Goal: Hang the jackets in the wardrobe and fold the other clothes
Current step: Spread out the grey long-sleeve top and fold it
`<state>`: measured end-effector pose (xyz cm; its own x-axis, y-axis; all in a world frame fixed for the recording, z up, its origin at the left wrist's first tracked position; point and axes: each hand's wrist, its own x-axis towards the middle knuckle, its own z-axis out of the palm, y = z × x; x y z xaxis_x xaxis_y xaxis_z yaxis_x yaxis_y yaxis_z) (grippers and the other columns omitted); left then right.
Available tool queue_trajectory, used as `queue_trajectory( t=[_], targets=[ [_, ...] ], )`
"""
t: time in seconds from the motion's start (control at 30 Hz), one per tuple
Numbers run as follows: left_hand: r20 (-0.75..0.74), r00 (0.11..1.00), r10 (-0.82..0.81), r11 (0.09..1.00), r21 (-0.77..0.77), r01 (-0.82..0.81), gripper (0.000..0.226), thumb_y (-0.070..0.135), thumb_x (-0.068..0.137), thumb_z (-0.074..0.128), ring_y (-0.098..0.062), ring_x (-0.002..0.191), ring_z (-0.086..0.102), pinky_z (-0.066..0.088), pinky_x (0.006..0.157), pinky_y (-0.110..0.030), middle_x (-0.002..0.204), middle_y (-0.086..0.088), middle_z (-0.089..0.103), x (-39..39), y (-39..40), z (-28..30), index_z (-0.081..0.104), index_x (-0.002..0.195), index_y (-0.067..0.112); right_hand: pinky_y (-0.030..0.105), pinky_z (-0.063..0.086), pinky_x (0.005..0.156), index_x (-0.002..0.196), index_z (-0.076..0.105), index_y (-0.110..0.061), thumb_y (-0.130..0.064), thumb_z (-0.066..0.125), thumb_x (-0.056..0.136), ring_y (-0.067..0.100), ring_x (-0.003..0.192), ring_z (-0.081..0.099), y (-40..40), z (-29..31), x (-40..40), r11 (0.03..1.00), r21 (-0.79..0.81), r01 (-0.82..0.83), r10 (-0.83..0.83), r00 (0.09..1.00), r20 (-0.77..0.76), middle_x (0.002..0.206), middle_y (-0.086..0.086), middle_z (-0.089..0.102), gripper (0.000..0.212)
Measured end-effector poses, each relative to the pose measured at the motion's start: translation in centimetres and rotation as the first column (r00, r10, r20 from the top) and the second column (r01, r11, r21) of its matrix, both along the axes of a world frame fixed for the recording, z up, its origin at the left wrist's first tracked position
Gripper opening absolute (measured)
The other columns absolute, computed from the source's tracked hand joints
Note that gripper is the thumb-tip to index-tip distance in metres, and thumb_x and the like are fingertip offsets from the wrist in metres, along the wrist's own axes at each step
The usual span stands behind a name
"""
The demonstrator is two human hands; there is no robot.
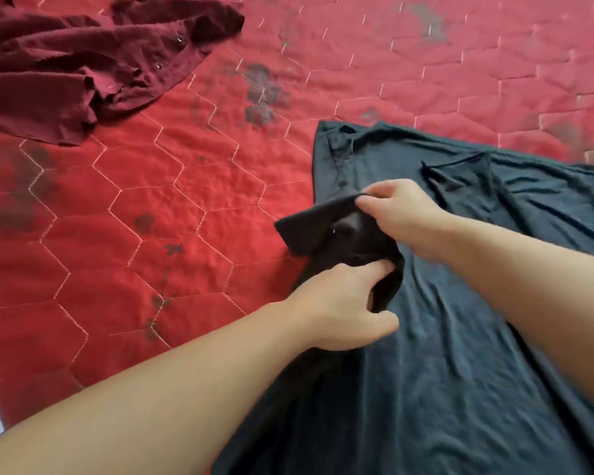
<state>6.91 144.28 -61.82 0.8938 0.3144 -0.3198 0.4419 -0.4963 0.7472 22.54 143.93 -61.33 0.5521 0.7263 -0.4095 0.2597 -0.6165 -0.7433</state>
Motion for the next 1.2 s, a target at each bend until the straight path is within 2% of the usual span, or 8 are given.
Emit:
queue_trajectory(
  t=[0.07,0.17,0.33,0.57,0.77,0.9,1.0,1.2],
  targets=[
    [0.052,0.992,0.118,0.993,-0.006,-0.118,0.030,0.042,0.079,0.052,-0.008,0.063,0.052,0.044,0.064,-0.029,0.067,0.010,0.058,0.6,0.6,-0.4,0.057,0.107,0.034,0.024,0.043,0.055,0.085,0.062,-0.018,-0.018,0.046,0.096,0.014,0.062,0.057,-2.5,-0.6,2.2,0.897,0.064,0.437,-0.359,0.805,-0.473,0.076,0.001,0.063,0.020],
    [0.099,0.964,0.246,0.954,0.153,-0.259,0.024,0.024,0.087,0.051,-0.016,0.082,0.057,0.049,0.078,-0.038,0.081,0.011,0.057,1.8,1.9,-1.4,0.063,0.107,0.030,0.028,0.046,0.055,0.108,0.059,-0.014,-0.018,0.038,0.096,0.022,0.068,0.062,-7.7,-3.2,4.8,0.768,-0.221,0.602,-0.632,0.653,-0.417,0.097,0.011,0.066,0.024],
    [-0.012,0.983,0.182,0.902,0.401,-0.162,0.049,0.014,0.091,0.047,-0.018,0.127,0.043,0.037,0.100,-0.037,0.135,0.009,0.054,3.7,3.9,-3.7,0.048,0.136,0.033,0.033,0.053,0.060,0.079,0.054,-0.016,-0.062,0.047,0.088,0.024,0.070,0.066,-9.4,-4.9,6.6,0.770,-0.122,0.626,-0.637,0.763,-0.109,0.092,0.008,0.064,0.047],
    [-0.258,0.964,0.066,0.843,0.532,0.085,0.055,0.048,0.096,0.040,-0.012,0.148,0.006,0.012,0.117,-0.046,0.160,0.018,0.012,2.2,4.9,-6.3,0.022,0.147,0.047,0.027,0.047,0.060,0.089,0.062,-0.021,-0.021,0.068,0.085,0.021,0.101,0.064,-6.3,-4.4,7.9,0.764,-0.125,0.633,-0.634,0.702,-0.324,0.107,0.005,0.068,0.008],
    [-0.253,0.963,0.096,0.828,0.557,0.063,0.057,0.048,0.098,0.030,-0.011,0.148,0.000,0.004,0.118,-0.048,0.161,0.020,0.004,1.8,6.2,-7.1,0.009,0.151,0.044,0.028,0.054,0.067,0.082,0.058,-0.015,-0.015,0.039,0.094,0.016,0.064,0.067,-5.2,0.3,11.9,0.681,0.022,0.732,-0.421,0.416,-0.806,0.070,0.000,0.064,0.022],
    [-0.264,0.957,0.119,0.847,0.531,0.041,0.056,0.047,0.099,0.025,-0.013,0.149,-0.005,0.003,0.119,-0.049,0.161,0.019,0.000,1.9,5.7,-8.0,0.005,0.151,0.043,0.030,0.047,0.069,0.094,0.060,-0.021,-0.041,0.039,0.097,0.016,0.071,0.066,-6.5,-2.1,12.8,0.727,-0.188,0.660,-0.633,0.540,-0.555,0.082,0.000,0.067,0.029],
    [-0.037,0.987,0.155,0.792,0.602,-0.102,0.044,0.042,0.095,0.042,-0.023,0.138,0.032,0.023,0.109,-0.047,0.147,0.008,0.043,2.7,4.2,-6.7,0.047,0.139,0.035,0.029,0.047,0.068,0.119,0.060,-0.026,-0.056,0.066,0.080,0.015,0.093,0.067,-6.7,-3.7,12.6,0.775,-0.194,0.602,-0.619,0.657,-0.431,0.109,-0.007,0.069,0.050],
    [0.085,0.993,0.077,0.982,0.167,-0.091,0.046,0.038,0.092,0.056,-0.010,0.104,0.054,0.041,0.095,-0.026,0.117,0.005,0.058,5.2,0.3,-5.7,0.049,0.136,0.024,0.039,0.053,0.077,0.104,0.056,-0.013,-0.004,0.045,0.091,0.022,0.079,0.062,-6.2,-4.6,12.8,0.735,-0.109,0.669,-0.662,0.674,-0.329,0.102,0.009,0.062,0.019]
  ],
)
